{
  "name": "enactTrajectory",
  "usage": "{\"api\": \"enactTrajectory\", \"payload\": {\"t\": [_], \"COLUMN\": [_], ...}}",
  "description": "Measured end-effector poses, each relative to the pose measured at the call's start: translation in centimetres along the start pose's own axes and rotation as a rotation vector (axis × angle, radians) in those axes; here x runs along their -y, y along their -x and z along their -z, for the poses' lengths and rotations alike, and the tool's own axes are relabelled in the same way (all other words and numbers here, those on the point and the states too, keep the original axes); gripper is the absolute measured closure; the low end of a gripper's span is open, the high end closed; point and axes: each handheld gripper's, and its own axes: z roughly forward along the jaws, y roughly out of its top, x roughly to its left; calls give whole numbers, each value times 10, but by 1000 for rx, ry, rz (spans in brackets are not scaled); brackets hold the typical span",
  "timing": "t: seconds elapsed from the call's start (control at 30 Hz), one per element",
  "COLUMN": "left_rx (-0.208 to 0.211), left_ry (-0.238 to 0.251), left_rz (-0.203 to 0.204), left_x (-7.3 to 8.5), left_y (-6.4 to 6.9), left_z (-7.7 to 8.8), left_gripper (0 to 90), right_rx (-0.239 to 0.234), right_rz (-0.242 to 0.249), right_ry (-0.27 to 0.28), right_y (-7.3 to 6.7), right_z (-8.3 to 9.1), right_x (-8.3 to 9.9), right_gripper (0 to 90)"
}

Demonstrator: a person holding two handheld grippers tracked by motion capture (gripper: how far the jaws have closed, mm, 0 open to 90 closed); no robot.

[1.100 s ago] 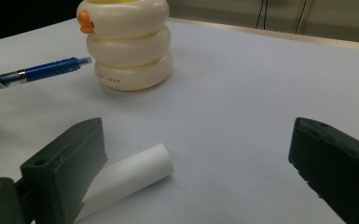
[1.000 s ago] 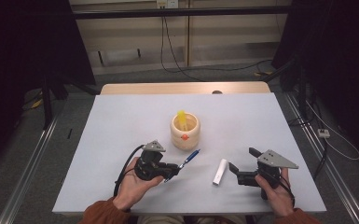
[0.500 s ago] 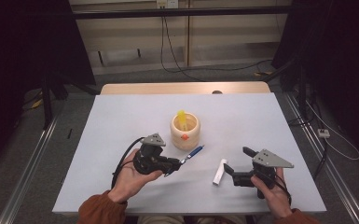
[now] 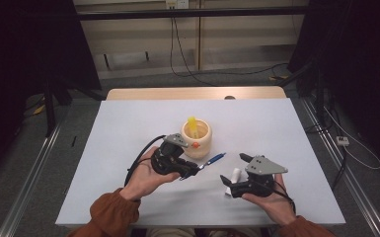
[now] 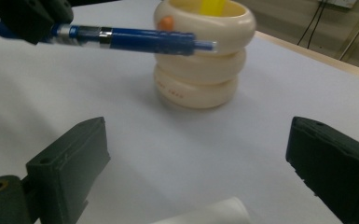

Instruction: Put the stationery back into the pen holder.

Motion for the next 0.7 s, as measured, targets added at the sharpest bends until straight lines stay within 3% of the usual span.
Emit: {"api": "enactTrajectory", "payload": {"t": [0.07,0.23,0.27,0.37,0.47,0.53,0.7], "left_rx": [-8,-8,-25,-3,-26,-8,-26], "left_ry": [-9,-29,-44,-51,-75,-72,-104], "left_rz": [2,3,-4,-8,-15,-11,-24], "left_x": [2,4,3,2,-1,-1,-4], "left_y": [0,-1,0,0,2,2,3], "left_z": [2,1,1,-2,-4,-6,-8], "left_gripper": [800,800,800,800,800,800,800], "right_rx": [-9,34,39,48,69,79,108], "right_rz": [62,217,250,333,441,506,609], "right_ry": [-26,-38,-38,-41,-47,-50,-43], "right_y": [-8,-21,-22,-28,-35,-40,-47], "right_z": [-3,-6,-6,-9,-13,-15,-18], "right_x": [0,-4,-6,-10,-13,-15,-15], "right_gripper": [51,69,76,101,135,145,207]}}
